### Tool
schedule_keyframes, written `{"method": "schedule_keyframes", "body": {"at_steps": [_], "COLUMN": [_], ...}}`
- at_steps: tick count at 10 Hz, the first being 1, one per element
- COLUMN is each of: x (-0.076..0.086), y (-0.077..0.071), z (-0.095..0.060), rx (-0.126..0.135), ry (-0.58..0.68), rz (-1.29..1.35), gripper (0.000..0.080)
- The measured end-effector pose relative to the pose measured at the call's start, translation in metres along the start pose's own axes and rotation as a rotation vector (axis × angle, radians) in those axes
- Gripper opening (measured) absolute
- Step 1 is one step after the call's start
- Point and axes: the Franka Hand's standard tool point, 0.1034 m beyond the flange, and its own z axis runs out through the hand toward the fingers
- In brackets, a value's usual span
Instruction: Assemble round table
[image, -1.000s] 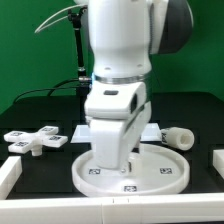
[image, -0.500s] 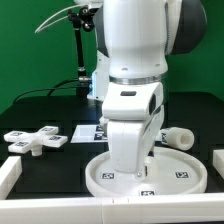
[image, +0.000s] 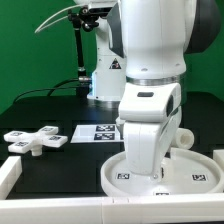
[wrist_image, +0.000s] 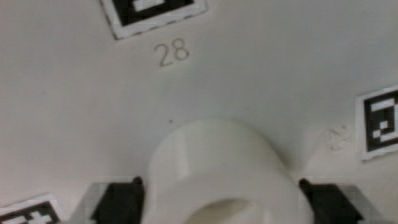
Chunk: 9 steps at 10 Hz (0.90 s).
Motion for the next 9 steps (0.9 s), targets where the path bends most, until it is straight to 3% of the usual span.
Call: {"method": "schedule_keyframes", "body": {"at_steps": [3, 4, 5, 7, 9], "x": [0.0, -0.001, -0.001, -0.008, -0.013], "y": [0.0, 0.0, 0.0, 0.0, -0.013], "z": [0.0, 0.0, 0.0, -0.002, -0.015], "rx": [0.0, 0.0, 0.0, 0.001, -0.012], "ry": [0.0, 0.0, 0.0, -0.004, -0.007], "rz": [0.0, 0.0, 0.0, -0.006, 0.065], "gripper": [0.0416, 0.058, 0.0628, 0.0646, 0.0649]}}
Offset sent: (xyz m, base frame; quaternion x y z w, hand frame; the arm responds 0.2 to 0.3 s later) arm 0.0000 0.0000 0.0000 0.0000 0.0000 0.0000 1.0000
